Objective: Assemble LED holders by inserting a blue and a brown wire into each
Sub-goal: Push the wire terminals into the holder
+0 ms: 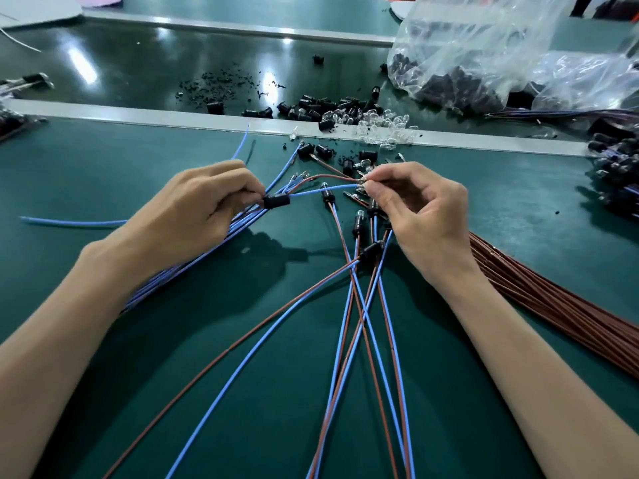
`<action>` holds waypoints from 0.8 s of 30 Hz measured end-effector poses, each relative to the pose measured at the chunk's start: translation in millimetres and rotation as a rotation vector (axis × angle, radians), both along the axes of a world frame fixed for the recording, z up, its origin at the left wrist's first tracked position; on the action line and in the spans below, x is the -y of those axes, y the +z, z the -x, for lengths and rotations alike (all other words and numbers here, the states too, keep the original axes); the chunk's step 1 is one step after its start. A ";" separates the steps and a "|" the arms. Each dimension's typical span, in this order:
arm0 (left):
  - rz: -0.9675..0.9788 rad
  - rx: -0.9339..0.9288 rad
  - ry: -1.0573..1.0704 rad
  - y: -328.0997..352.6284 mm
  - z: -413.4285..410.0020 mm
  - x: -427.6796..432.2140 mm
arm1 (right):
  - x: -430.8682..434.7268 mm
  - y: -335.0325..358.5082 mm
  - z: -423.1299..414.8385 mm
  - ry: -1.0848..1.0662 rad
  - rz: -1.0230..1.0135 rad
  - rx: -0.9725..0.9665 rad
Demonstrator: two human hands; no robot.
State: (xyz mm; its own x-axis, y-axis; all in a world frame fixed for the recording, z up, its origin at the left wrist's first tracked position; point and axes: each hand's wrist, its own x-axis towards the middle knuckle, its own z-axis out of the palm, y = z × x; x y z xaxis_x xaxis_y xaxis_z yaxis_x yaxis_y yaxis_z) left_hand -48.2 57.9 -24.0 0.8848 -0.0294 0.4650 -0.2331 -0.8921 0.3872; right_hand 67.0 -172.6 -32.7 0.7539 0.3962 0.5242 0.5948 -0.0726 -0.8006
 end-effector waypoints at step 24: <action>0.189 -0.001 0.092 -6.5 -1.7 22.3 | -0.1 3.4 0.6 0.020 -0.017 -0.029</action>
State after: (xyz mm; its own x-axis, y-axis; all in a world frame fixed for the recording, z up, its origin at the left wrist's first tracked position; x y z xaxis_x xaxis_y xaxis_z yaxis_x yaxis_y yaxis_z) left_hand -46.4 35.6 -30.6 0.8804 0.1389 0.4534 -0.1538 -0.8209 0.5500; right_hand 66.3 -172.5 -29.3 0.7605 0.4030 0.5091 0.5728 -0.0473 -0.8183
